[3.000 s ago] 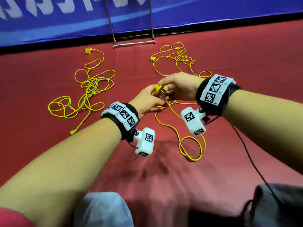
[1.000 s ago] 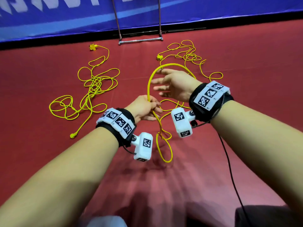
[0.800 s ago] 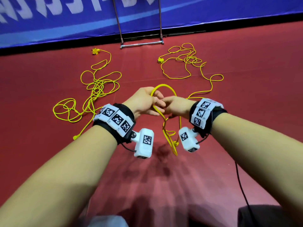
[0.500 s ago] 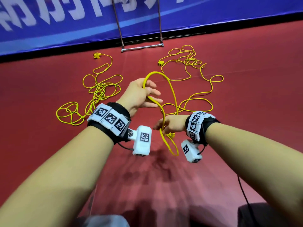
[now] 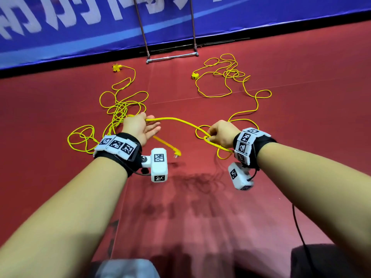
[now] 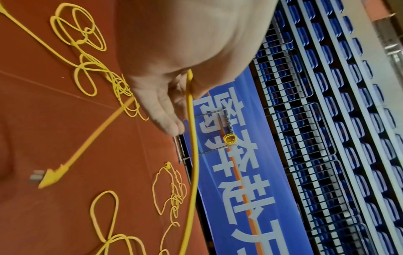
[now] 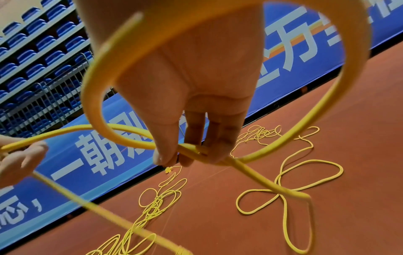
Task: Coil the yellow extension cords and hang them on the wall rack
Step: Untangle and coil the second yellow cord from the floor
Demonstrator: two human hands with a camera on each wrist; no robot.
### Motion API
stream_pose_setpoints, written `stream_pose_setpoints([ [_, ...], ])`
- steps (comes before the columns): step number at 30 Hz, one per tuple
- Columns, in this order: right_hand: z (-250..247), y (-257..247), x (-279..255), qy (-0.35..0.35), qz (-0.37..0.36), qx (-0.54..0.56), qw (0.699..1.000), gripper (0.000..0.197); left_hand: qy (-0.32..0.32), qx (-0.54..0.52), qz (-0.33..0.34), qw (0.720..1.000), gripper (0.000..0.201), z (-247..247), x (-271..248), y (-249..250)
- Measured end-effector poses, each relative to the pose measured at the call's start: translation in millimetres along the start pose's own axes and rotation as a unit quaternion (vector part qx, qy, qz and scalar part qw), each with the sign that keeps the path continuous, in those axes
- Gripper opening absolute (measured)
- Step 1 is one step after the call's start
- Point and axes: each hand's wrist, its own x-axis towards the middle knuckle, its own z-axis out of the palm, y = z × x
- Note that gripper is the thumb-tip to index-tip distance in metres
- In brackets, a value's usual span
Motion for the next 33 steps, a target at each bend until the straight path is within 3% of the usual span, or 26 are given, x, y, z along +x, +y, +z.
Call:
stream_pose_setpoints([
  [5,1,3,2,-0.001,0.022,-0.022,1.0,0.023,0.004,0.113,-0.084,0.99,0.032,-15,6,-29],
  [8,1,-1,2,0.0,0.018,-0.036,0.999,0.026,-0.038,0.212,-0.106,0.971,0.027,-17,3,-39],
  [12,1,-13,4,0.013,0.008,-0.03,0.999,0.022,-0.104,0.314,-0.038,0.943,0.004,-4,-8,-41],
  [14,3,-19,4,0.016,0.004,-0.029,0.999,0.021,-0.098,0.342,0.054,0.933,0.013,3,-8,-42],
  [15,5,-21,4,0.014,0.0,-0.028,1.0,0.02,-0.094,0.375,0.116,0.915,0.019,7,-5,-42],
  [17,9,-27,3,0.002,-0.014,-0.022,1.0,0.02,-0.107,0.488,0.23,0.835,0.035,12,-3,-44],
  [19,12,-33,0,-0.012,-0.043,-0.025,0.999,0.025,-0.146,0.588,0.264,0.751,0.054,18,-7,-49],
  [20,13,-37,-1,-0.016,-0.056,-0.026,0.998,0.02,-0.18,0.609,0.24,0.735,0.056,20,-10,-52],
  [23,14,-46,-5,-0.022,-0.09,-0.014,0.996,0.008,-0.261,0.606,0.157,0.735,0.029,21,-14,-65],
  [25,15,-47,-5,-0.029,-0.097,0.006,0.995,0.009,-0.25,0.628,0.153,0.721,0.003,18,-14,-67],
  [28,16,-43,-2,-0.038,-0.091,0.044,0.994,0.017,-0.241,0.616,0.164,0.732,0.02,13,-11,-65],
  [33,18,-28,3,-0.095,-0.064,0.115,0.987,0.033,-0.254,0.579,0.192,0.751,0.03,7,-7,-60],
])
